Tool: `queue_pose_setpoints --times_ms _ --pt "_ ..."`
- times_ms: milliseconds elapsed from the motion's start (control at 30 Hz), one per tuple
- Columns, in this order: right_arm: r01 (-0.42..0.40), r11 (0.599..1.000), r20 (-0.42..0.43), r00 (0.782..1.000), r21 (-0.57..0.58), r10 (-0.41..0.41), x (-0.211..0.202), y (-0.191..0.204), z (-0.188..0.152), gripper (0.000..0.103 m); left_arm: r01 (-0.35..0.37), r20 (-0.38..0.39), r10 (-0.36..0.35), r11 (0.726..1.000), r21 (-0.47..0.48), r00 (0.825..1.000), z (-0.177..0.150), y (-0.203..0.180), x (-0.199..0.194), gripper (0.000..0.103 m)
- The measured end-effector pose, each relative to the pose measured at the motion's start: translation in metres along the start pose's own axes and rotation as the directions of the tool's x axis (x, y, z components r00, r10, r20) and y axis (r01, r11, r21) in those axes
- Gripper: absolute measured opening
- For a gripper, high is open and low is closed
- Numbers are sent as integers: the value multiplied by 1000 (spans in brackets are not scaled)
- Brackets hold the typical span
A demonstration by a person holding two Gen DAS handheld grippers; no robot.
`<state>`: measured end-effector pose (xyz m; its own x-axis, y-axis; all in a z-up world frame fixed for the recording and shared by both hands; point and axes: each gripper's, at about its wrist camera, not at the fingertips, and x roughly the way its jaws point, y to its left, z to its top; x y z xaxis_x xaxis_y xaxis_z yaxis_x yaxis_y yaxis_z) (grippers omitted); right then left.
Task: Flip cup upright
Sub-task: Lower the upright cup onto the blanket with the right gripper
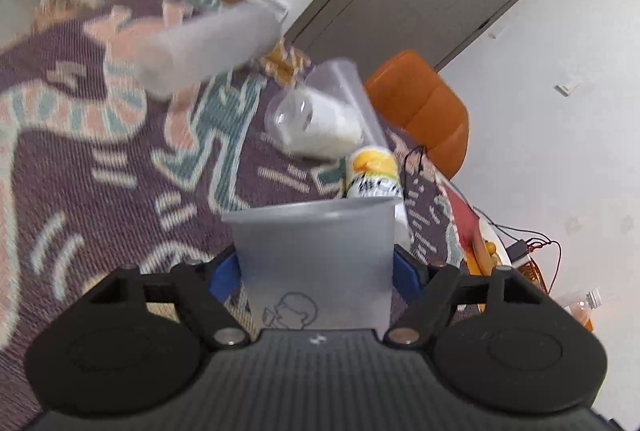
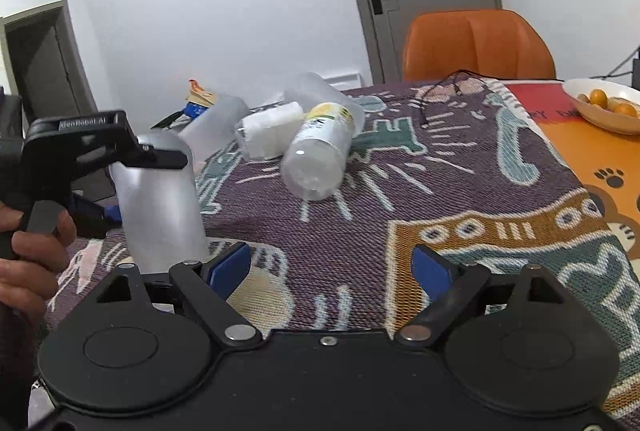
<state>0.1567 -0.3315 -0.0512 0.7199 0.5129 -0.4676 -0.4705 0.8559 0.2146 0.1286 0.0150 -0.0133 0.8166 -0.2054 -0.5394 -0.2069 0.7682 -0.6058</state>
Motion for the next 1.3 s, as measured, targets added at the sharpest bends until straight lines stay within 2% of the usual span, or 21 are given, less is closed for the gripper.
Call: queue_pose_setpoints --times_ms 267,467,633,733,967,1167,1300 --pt "-26 1000 16 1000 -18 26 -3 12 1 88 -57 169 31 986 154 985 3 -23 -35 76" --pt "-25 1000 23 999 -17 25 -9 12 -1 88 -134 273 56 952 275 960 -3 -41 -49 76" --pt "-26 999 19 999 -22 27 -7 13 -5 88 -208 315 84 899 385 945 -16 -57 -51 76" --pt "-30 999 11 999 -19 30 -5 13 -8 88 -277 363 107 845 458 926 -30 -65 -46 76" --pt "-26 1000 3 1000 -16 26 -5 11 -12 88 -287 361 103 813 507 927 -42 -70 -33 76" --pt "-21 1000 -5 1000 2 21 -3 5 -16 88 -309 382 101 786 536 919 -53 -73 -28 76" --pt "-23 1000 -4 1000 3 23 -4 4 -16 88 -300 357 107 784 544 928 -58 -71 -24 76"
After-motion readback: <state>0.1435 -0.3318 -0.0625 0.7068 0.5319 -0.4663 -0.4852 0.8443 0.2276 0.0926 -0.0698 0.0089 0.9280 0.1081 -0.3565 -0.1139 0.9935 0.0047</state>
